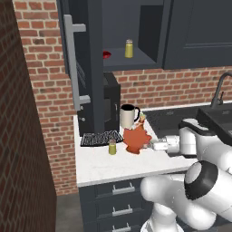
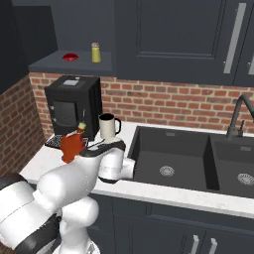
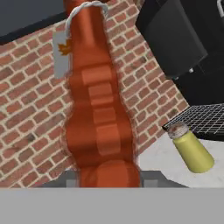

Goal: Put the shaker and condiment bottle from the counter next to their counterparts in the cabinet.

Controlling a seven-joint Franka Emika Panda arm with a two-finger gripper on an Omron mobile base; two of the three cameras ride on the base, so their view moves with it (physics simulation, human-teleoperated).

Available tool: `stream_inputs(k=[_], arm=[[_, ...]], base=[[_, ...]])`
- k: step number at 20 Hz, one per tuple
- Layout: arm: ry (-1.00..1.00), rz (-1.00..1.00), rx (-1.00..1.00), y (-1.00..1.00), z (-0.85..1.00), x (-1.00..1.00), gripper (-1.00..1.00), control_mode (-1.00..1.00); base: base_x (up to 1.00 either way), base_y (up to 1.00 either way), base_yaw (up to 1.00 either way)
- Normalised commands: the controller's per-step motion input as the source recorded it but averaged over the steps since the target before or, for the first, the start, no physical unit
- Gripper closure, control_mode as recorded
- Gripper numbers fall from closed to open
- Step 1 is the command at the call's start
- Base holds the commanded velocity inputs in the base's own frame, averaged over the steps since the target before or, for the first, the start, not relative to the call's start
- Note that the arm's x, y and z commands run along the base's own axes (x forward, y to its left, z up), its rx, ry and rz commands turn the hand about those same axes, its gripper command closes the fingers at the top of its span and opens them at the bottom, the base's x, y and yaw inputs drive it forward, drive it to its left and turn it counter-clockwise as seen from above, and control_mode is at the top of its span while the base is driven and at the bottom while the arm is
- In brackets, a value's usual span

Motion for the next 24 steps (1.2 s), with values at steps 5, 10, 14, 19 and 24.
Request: stream_inputs(k=[5,10,14,19,24], arm=[[0.49,-0.24,0.11,-0.24,1.00,-0.13,1.00,-1.00],[0.32,-0.03,0.01,0.02,0.98,-0.15,1.00,-1.00],[0.13,-0.05,0.00,0.03,0.94,-0.47,1.00,-1.00],[0.00,-0.17,0.00,0.00,1.00,-0.77,1.00,-1.00],[-0.06,-0.06,-0.18,0.25,1.00,-0.20,1.00,-1.00]], base=[[0.00,0.00,0.00],[0.00,0.00,0.00],[0.00,0.00,0.00],[0.00,0.00,0.00],[0.00,0.00,0.00]])
